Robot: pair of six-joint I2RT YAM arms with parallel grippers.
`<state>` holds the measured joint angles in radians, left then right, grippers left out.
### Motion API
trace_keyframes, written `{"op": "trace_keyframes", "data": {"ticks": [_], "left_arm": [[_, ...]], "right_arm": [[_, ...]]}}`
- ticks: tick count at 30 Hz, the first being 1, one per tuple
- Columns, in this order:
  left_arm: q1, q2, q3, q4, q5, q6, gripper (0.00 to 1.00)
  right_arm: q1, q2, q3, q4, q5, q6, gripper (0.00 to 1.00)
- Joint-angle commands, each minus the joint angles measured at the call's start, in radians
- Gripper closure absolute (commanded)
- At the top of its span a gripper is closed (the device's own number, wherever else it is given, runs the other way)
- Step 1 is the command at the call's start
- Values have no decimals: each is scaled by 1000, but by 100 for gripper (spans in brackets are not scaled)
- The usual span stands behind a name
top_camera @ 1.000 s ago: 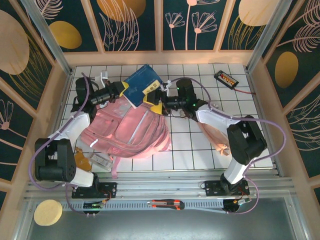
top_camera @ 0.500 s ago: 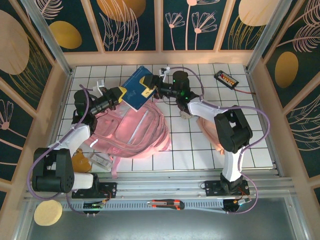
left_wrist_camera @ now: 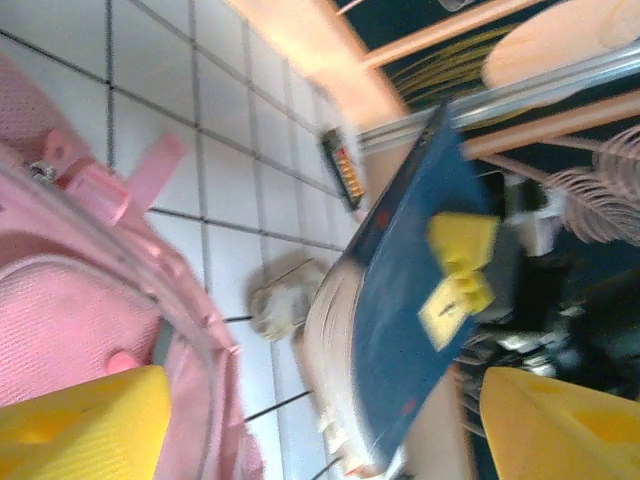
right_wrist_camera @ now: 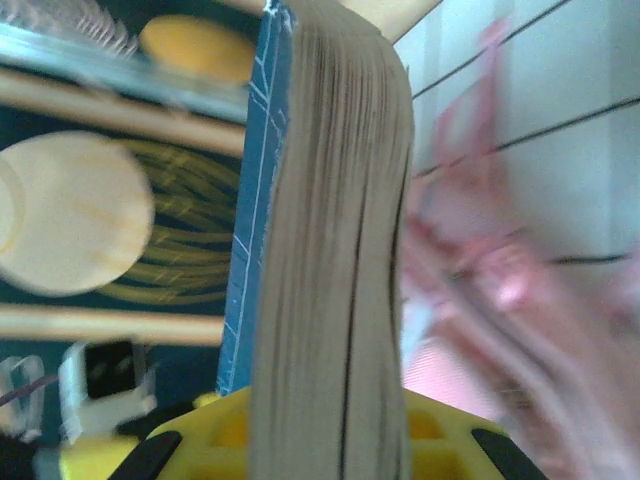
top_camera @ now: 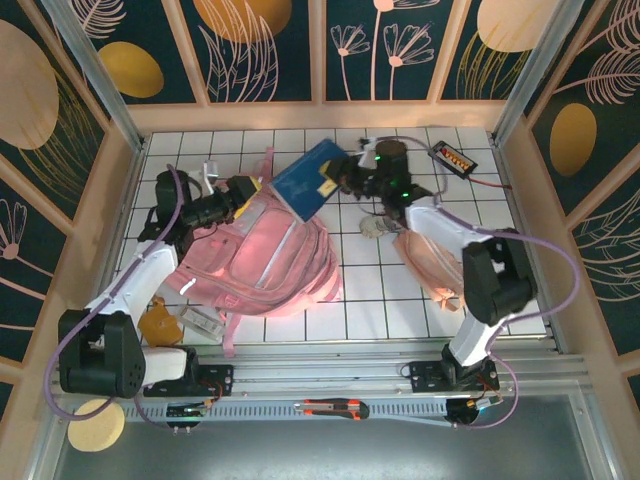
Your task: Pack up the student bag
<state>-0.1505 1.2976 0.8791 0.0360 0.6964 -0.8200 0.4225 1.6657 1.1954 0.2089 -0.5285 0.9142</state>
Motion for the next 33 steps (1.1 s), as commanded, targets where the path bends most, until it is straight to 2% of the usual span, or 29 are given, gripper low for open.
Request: {"op": "trace_keyframes", "data": {"ticks": [1, 4, 12, 15, 23, 25, 26, 28, 29, 33], "left_arm": [[-154, 71, 85, -433, -238, 405, 16], [-271, 137, 122, -480, -386, 460, 16], [-448, 323, 273, -610, -613, 561, 23], [-489, 379, 331, -673, -705, 587, 30], [-565, 460, 355, -696, -778, 598, 41], [-572, 484, 348, -689, -804, 586, 47], [-573, 493, 343, -684, -813, 576, 55], [-572, 514, 342, -681, -827, 554, 88], [-573, 519, 354, -689, -825, 550, 100], [-560, 479, 444, -736, -823, 545, 100]], "right_arm": [[-77, -137, 33, -366, 119, -221, 100], [-136, -203, -6, -456, 121, -273, 100], [-165, -290, -134, -437, 82, -252, 100], [-165, -299, -150, -418, 74, -244, 100], [-165, -295, -157, -396, 61, -234, 100], [-165, -296, -159, -390, 55, -229, 100], [-165, -296, -159, -394, 56, -230, 100], [-165, -299, -156, -406, 57, -237, 100], [-165, -302, -154, -414, 58, -240, 100], [-168, -305, -143, -499, 56, -280, 100]]}}
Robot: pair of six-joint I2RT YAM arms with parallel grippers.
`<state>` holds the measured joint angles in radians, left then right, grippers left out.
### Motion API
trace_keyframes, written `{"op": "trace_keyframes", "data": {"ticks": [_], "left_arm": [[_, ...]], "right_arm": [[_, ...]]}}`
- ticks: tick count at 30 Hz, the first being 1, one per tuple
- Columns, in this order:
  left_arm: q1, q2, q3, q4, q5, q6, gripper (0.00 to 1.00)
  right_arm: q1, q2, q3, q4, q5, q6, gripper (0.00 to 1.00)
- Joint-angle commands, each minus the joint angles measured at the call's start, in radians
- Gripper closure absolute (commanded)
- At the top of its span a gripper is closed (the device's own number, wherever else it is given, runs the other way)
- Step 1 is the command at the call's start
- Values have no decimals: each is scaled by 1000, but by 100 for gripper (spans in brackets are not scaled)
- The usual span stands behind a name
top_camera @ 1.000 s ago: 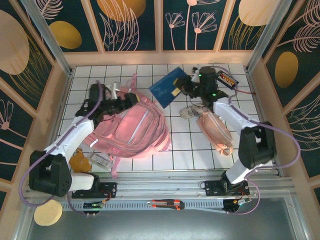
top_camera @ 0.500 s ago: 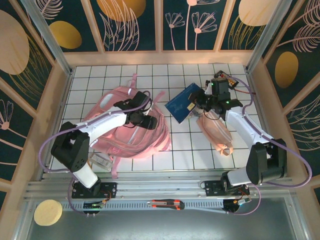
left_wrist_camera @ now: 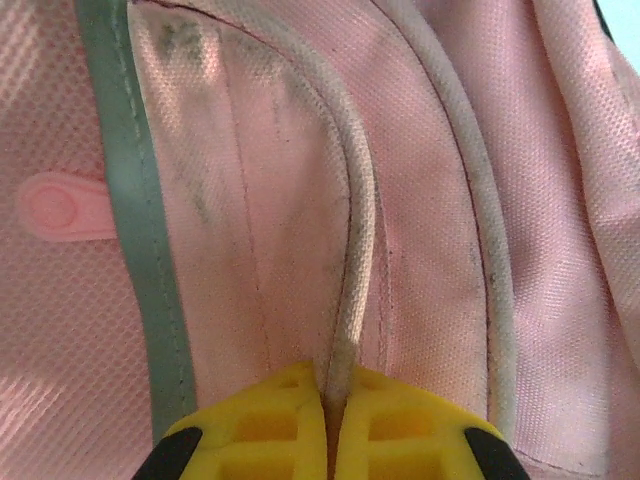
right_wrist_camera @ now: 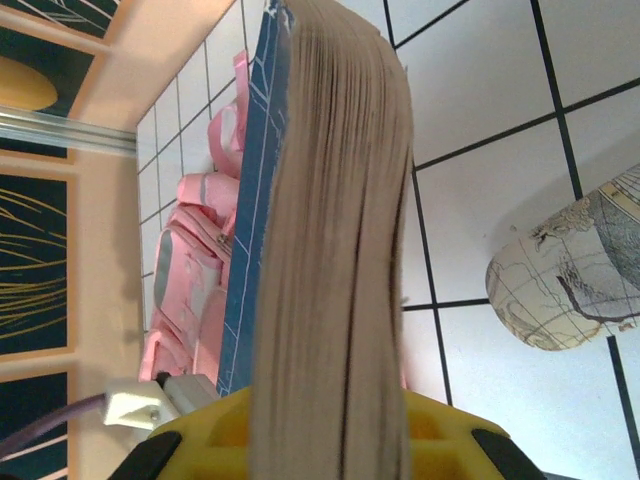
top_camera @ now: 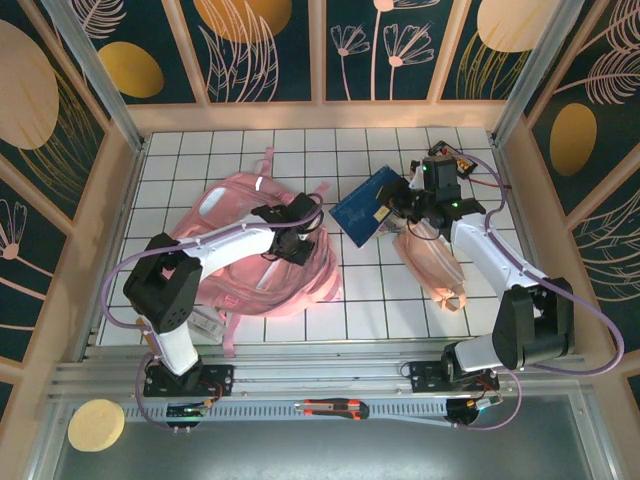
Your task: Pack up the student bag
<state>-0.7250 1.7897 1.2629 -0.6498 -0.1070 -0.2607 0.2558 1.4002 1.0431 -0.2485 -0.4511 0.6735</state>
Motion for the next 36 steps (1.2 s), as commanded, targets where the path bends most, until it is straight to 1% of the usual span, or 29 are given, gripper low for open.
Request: {"op": "trace_keyframes", "data": {"ticks": [1, 4, 6, 10, 15, 18, 23, 24, 25, 26, 27, 28, 30, 31, 32, 36], "left_arm": [[31, -39, 86, -56, -6, -14, 100], [96, -133, 171, -57, 58, -16, 100], [129, -170, 241, -61, 94, -8, 100], [145, -142, 407, -130, 135, 37, 100], [145, -127, 430, -116, 207, 51, 100], [146, -130, 426, -90, 221, 44, 100], [145, -90, 461, -52, 273, 8, 100], [145, -83, 463, -34, 282, -1, 100], [146, -81, 465, -19, 286, -12, 100], [146, -82, 464, -8, 281, -20, 100], [147, -82, 464, 1, 272, -29, 100], [149, -82, 464, 6, 265, -36, 100], [153, -82, 456, 14, 250, -49, 100], [158, -82, 450, 16, 246, -56, 100], [162, -56, 444, 18, 243, -60, 100], [180, -49, 425, 35, 207, -100, 100]], "right_arm": [[-4, -33, 13, -81, -27, -53, 100], [-6, 2, 20, -155, -83, -95, 100], [-1, 17, 3, -137, -139, -98, 100], [44, 83, 24, -94, -196, -91, 100], [102, 194, 76, -4, -223, -59, 100], [130, 283, 127, 31, -237, -58, 100], [180, 489, 221, 227, -323, 30, 100], [193, 535, 248, 266, -336, 57, 85], [206, 573, 274, 297, -344, 83, 74], [213, 602, 294, 315, -350, 102, 67], [221, 626, 320, 314, -357, 111, 54], [223, 637, 341, 289, -353, 106, 41], [218, 614, 344, 225, -319, 77, 21], [206, 589, 340, 177, -296, 60, 5], [195, 566, 331, 136, -276, 46, 1], [130, 412, 264, -29, -188, -6, 1]]}}
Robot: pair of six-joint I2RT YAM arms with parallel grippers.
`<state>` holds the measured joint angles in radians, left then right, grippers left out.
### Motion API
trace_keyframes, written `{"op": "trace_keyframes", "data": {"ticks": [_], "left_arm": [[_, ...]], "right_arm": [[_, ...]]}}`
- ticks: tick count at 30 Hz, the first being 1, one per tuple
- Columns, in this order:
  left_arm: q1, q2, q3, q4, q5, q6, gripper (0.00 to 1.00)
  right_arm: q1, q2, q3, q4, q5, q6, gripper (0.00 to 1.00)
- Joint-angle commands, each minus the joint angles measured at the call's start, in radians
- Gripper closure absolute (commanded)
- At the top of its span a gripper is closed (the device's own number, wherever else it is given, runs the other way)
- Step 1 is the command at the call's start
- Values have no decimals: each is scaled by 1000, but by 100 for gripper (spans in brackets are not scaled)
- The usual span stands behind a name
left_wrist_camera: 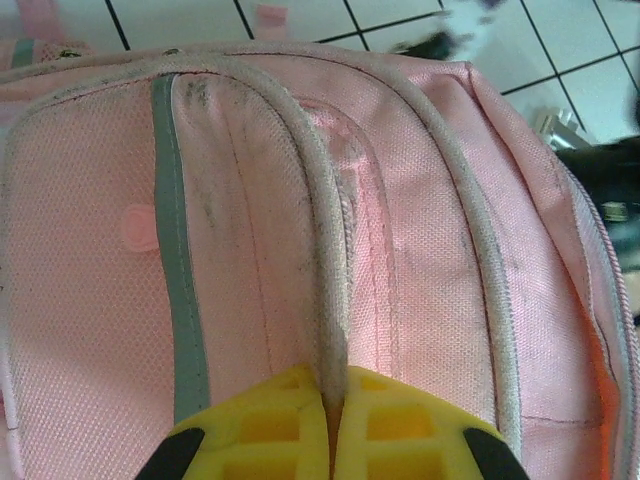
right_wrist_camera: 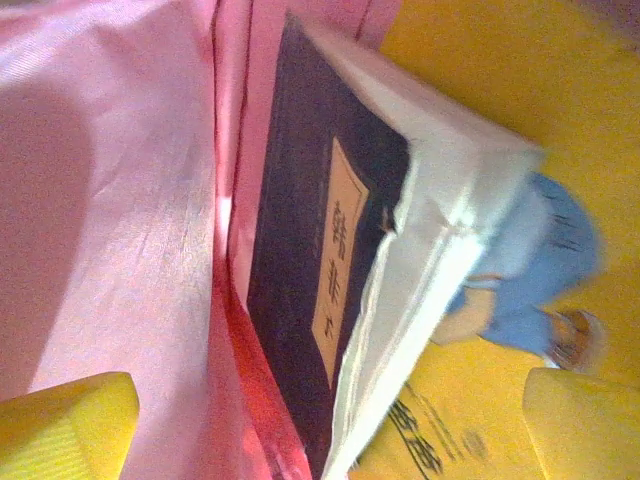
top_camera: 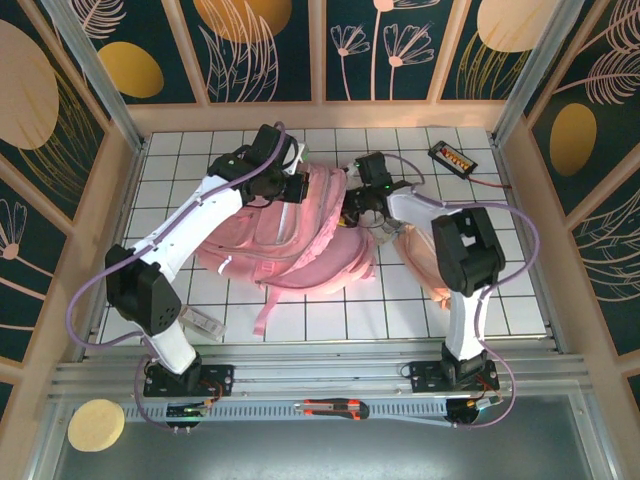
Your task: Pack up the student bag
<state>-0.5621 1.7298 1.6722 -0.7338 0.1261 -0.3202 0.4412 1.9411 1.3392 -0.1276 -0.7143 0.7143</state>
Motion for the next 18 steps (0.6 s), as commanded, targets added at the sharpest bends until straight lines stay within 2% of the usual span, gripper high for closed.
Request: {"op": "trace_keyframes", "data": {"ticks": [1, 7, 10, 14, 15, 16, 17, 18], "left_arm": [[20, 15, 14, 127, -30, -51, 100], [23, 85, 32, 163, -37, -112, 100], [23, 134, 51, 153, -52, -127, 100], [24, 196, 100, 144, -20, -133, 100], [23, 210, 119, 130, -18, -133, 94], [23, 216, 129, 120, -23, -134, 70], [24, 214, 132, 111, -29, -132, 55], [24, 210, 126, 102, -39, -130, 50]], "right_arm": [[-72, -161, -45, -196, 103, -56, 1], [-171, -350, -159, -381, 247, -100, 1], [-209, -427, -217, -429, 293, -107, 1], [-258, -545, -323, -438, 329, -79, 1], [-265, -573, -343, -439, 332, -75, 1], [-266, -591, -360, -434, 324, -72, 1], [-265, -605, -380, -424, 302, -68, 1], [-257, -617, -403, -396, 265, -60, 1]]}}
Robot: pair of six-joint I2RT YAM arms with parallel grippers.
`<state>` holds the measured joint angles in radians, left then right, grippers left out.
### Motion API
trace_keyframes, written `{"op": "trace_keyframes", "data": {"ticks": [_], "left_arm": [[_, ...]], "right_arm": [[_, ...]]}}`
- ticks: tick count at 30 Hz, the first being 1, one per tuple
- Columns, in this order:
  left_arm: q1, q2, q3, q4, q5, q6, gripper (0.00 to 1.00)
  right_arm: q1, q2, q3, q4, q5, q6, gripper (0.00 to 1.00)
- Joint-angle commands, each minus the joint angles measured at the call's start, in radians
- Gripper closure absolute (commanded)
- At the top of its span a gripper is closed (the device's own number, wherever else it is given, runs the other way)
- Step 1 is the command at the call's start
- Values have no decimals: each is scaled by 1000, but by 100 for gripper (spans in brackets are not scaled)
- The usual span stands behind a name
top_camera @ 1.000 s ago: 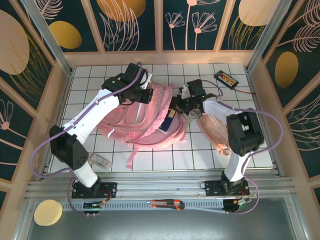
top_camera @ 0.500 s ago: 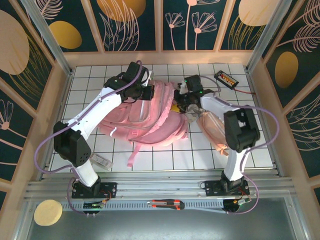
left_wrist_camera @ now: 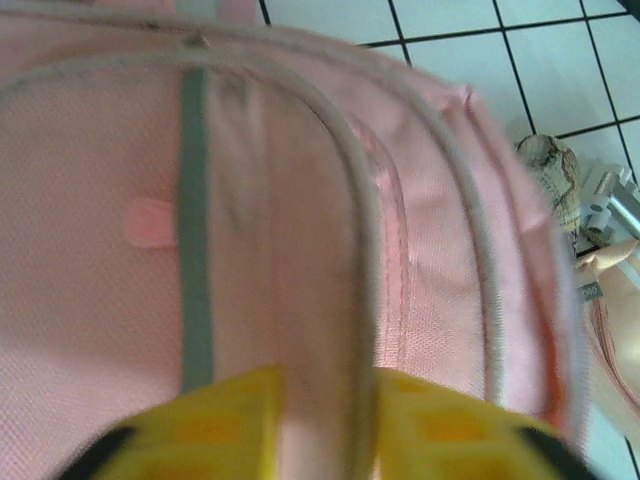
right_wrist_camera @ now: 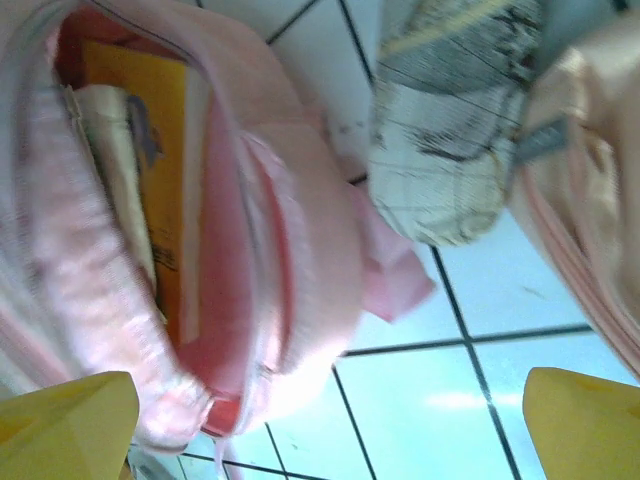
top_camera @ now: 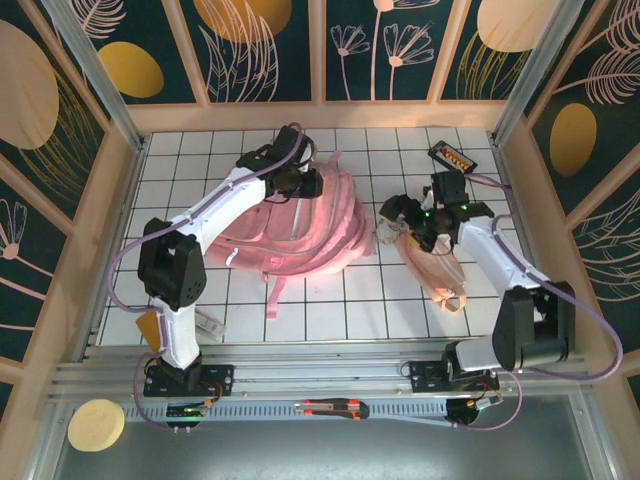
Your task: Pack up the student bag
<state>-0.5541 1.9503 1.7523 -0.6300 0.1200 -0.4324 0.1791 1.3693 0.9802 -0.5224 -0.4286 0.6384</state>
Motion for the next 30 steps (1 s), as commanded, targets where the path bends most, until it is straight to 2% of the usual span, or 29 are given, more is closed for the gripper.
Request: {"op": "trace_keyframes", "data": {"ticks": [1, 2, 4, 7, 12, 18, 19, 21, 23, 24, 25, 30], "left_arm": [[15, -18, 36, -13, -47, -15, 44], [17, -21, 25, -41, -65, -13, 39], [29, -16, -4, -126, -106, -12, 37], [55, -87, -171, -123, -145, -17, 36], [161, -295, -479, -12, -67, -94, 35], [248, -484, -700, 47, 28, -168, 31], [262, -507, -731, 55, 42, -179, 31], [292, -556, -819, 90, 79, -204, 31], [319, -581, -895, 135, 124, -232, 31], [325, -591, -929, 156, 145, -249, 31], [331, -601, -966, 187, 168, -272, 31], [334, -623, -1116, 396, 242, -410, 31]], "right_arm": [[16, -52, -68, 32, -58, 28, 1], [36, -53, -90, 70, -93, 41, 1], [87, -35, -108, 100, -102, 56, 1], [170, 5, -131, 163, -96, 79, 1], [267, 92, -163, 240, -108, 113, 1], [284, 242, -122, 361, -96, 93, 1], [283, 266, -98, 369, -78, 83, 3], [265, 322, -38, 393, -54, 61, 16], [236, 376, 24, 411, -52, 44, 38], [221, 400, 49, 423, -61, 36, 46], [208, 428, 90, 427, -68, 28, 49], [185, 491, 209, 374, -89, -5, 48]]}}
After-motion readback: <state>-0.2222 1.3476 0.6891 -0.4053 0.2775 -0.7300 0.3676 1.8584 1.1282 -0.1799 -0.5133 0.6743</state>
